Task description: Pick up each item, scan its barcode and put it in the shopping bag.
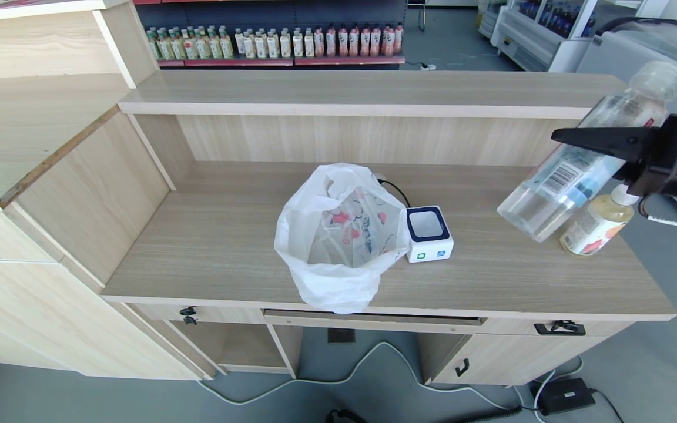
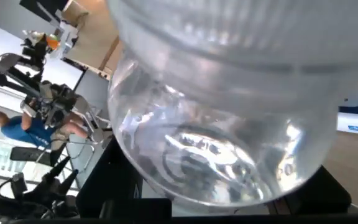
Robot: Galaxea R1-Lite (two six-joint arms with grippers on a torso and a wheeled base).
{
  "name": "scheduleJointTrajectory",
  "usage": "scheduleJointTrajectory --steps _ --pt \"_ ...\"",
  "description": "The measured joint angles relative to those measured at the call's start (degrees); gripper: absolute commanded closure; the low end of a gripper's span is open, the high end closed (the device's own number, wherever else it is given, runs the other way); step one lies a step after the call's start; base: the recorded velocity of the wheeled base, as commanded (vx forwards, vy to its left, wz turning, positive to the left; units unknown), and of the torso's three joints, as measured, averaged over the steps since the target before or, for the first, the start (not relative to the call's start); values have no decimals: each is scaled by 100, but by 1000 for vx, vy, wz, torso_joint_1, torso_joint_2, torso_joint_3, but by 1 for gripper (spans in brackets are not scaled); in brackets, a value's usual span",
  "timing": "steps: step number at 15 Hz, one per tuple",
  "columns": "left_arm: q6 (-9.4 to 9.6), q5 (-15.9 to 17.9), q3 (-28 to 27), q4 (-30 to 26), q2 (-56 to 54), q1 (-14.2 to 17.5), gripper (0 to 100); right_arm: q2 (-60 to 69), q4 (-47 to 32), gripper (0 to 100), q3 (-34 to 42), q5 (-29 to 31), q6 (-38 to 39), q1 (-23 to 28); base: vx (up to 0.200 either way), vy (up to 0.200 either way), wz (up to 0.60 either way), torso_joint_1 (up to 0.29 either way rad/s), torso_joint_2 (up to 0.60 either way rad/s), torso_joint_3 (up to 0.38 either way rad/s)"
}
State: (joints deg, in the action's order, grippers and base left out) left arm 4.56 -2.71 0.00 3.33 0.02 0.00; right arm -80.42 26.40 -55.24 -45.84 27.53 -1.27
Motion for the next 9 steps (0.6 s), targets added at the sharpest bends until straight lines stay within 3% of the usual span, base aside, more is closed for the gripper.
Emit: scheduleJointTrajectory --steps 4,9 --pt "0 0 0 0 0 0 0 1061 -123 100 278 -542 885 -947 0 0 0 0 0 0" --pt "0 0 0 1 0 0 0 1716 -115 100 402 -1250 1320 -1317 0 0 0 0 0 0"
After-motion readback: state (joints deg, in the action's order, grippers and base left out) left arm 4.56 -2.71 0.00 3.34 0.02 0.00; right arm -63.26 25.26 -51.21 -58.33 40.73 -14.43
